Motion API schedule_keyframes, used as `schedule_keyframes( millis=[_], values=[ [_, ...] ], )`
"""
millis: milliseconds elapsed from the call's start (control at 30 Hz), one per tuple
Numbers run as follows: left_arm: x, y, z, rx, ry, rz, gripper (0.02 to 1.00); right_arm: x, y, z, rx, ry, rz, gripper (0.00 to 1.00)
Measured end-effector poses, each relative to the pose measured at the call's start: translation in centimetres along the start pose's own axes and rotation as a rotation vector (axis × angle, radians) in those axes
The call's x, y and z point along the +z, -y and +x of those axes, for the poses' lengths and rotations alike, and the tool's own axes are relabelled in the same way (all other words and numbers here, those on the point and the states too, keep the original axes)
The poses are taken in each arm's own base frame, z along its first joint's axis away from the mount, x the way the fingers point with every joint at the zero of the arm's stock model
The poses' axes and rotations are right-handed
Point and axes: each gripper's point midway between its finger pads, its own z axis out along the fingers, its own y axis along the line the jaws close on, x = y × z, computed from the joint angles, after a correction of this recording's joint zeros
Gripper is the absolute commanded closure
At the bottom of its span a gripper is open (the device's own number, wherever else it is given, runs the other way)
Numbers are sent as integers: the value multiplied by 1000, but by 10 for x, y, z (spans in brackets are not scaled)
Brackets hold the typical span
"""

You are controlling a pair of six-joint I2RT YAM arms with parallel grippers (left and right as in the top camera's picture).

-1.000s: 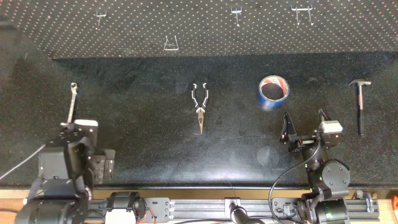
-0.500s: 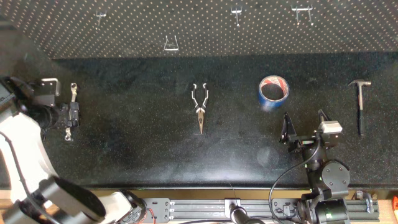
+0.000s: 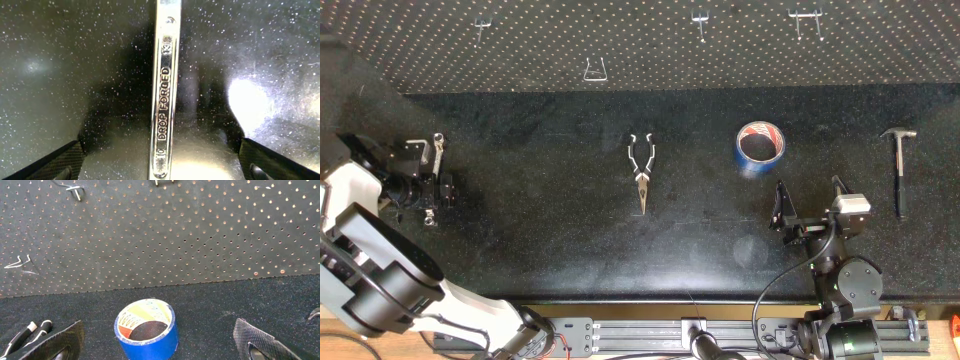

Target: Place Tools Onto Pegboard

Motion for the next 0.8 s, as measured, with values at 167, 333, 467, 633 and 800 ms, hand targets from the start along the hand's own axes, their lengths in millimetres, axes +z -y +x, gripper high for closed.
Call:
schedule_keyframes(
  millis=[167,333,467,633,800],
  values=[
    [0,1,1,23,-6,5,864,0,0,0,0,0,0,25],
    [0,0,1,32,-7,2,989,0,0,0,0,0,0,27],
    [0,0,1,19,-5,1,989,0,0,0,0,0,0,25],
    [-155,-4,-46,-166,417,-287,989,0,0,0,0,1,0,25],
    [-148,134,-49,32,730,-231,989,0,0,-1,0,1,0,25]
  ],
)
